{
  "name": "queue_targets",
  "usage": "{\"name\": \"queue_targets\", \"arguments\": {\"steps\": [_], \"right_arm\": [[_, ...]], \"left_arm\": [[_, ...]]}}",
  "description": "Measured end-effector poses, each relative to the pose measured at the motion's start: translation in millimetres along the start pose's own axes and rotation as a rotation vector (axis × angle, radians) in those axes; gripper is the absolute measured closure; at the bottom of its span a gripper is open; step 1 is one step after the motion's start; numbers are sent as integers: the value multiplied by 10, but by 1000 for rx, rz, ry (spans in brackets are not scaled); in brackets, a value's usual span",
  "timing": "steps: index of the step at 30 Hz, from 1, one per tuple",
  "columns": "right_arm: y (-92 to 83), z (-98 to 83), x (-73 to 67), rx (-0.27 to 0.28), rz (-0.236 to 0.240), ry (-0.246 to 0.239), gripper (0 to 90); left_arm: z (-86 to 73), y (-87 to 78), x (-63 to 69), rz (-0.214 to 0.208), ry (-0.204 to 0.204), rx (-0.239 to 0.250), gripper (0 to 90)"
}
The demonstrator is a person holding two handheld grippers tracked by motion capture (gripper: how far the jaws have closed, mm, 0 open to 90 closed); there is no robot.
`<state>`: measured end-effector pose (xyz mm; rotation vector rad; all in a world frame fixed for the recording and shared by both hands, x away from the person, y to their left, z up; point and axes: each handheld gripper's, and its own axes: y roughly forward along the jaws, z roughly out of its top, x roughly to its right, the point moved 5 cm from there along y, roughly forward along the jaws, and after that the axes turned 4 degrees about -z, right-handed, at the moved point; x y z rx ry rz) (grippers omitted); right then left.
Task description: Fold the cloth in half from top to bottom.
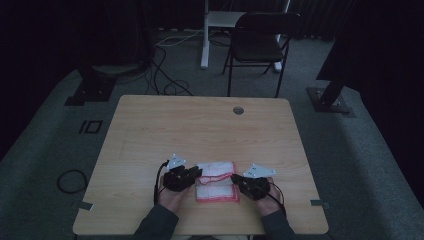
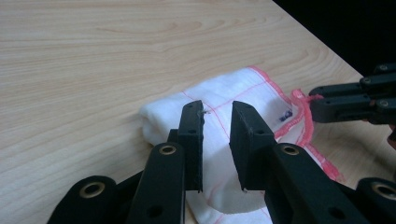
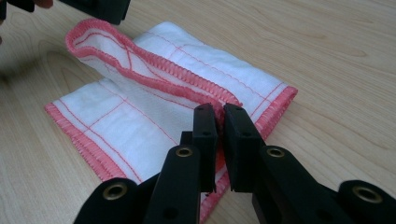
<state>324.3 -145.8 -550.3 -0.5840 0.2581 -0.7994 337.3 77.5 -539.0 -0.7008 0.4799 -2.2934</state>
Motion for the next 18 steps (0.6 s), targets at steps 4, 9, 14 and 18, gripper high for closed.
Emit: {"name": "queue_targets", "arguments": {"steps": [4, 9, 14, 18], "right_arm": [[-9, -3, 8, 3, 4, 5, 838], [-41, -17, 13, 10, 3, 5, 823], [-117, -14, 51, 42, 4, 20, 767], [-177, 4, 118, 79, 10, 64, 756]], "left_arm": [[-33, 14, 21, -4, 5, -9, 752], [-78, 25, 46, -5, 12, -18, 752], [-200, 47, 70, -2, 32, -52, 752], [-307, 46, 81, -2, 35, -70, 751]]}}
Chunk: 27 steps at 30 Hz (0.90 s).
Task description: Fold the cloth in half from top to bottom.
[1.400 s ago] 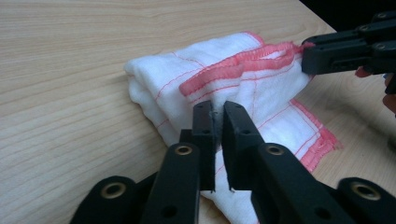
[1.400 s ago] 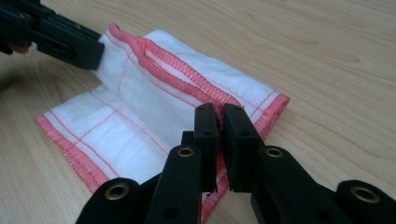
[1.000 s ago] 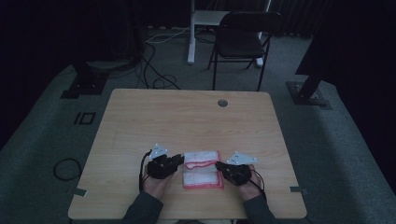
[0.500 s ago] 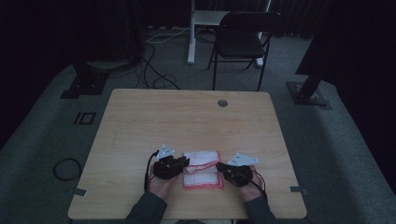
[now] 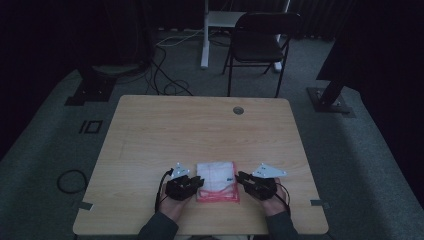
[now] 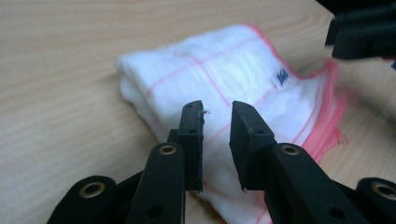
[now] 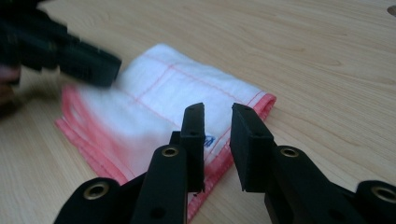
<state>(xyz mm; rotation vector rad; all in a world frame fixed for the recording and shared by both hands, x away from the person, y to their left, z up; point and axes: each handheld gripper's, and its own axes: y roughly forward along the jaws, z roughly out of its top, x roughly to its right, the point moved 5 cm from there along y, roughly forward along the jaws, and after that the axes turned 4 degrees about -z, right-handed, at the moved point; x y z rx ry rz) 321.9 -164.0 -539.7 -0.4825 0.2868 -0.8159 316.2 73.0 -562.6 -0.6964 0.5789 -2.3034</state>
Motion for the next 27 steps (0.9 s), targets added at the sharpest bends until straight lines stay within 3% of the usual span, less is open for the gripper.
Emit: {"name": "queue_targets", "arguments": {"steps": [6, 12, 15, 27], "right_arm": [[8, -29, 32, -9, -12, 7, 753], [21, -59, 83, -18, -28, 15, 748], [25, -76, 120, -22, -45, 16, 745], [40, -159, 293, -24, -94, 60, 742]], "left_arm": [[-99, -51, 12, 1, 2, -2, 748], [-190, -83, 16, 27, 45, -21, 732], [-204, -93, 18, 40, 72, -21, 720], [-204, -171, -15, 66, 104, 14, 660]]}}
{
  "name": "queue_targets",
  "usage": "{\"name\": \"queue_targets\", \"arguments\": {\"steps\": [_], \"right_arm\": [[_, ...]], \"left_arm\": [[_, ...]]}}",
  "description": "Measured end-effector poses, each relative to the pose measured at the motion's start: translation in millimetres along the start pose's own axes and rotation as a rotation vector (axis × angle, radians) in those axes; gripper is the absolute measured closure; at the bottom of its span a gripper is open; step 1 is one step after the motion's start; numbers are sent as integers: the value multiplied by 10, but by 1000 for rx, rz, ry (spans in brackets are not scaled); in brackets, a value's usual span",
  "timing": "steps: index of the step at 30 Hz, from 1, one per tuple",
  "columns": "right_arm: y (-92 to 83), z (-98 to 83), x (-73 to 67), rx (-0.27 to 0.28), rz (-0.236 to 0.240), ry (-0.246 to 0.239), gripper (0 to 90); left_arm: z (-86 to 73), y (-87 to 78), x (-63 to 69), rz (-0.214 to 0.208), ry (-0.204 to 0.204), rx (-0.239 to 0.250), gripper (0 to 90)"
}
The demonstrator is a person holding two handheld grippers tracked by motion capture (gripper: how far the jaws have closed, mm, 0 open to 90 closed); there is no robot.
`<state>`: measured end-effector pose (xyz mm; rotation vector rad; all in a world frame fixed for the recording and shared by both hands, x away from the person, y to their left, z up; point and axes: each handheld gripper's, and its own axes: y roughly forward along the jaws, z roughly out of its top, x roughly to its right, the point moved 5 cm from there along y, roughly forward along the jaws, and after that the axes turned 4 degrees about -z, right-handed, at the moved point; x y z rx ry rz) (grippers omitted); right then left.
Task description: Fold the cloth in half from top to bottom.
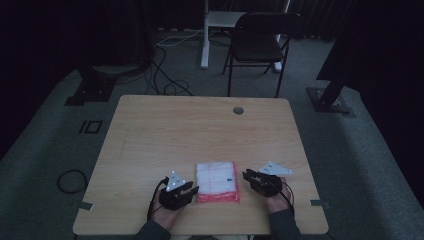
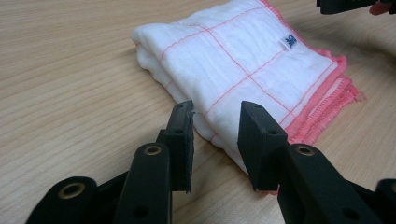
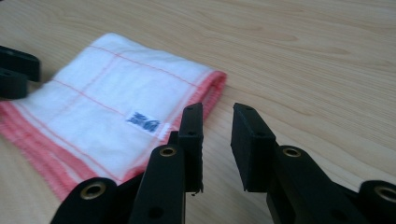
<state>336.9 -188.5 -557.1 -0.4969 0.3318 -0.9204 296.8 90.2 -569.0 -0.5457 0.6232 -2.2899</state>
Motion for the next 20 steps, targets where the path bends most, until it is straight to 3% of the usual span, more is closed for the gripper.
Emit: {"name": "queue_targets", "arguments": {"steps": [11, 20], "right_arm": [[37, -54, 127, -31, -47, -4, 733], [45, -62, 142, -36, -54, -4, 732]], "left_arm": [[25, -61, -71, 30, -8, 38, 625], [57, -168, -247, 84, -42, 63, 626]]}}
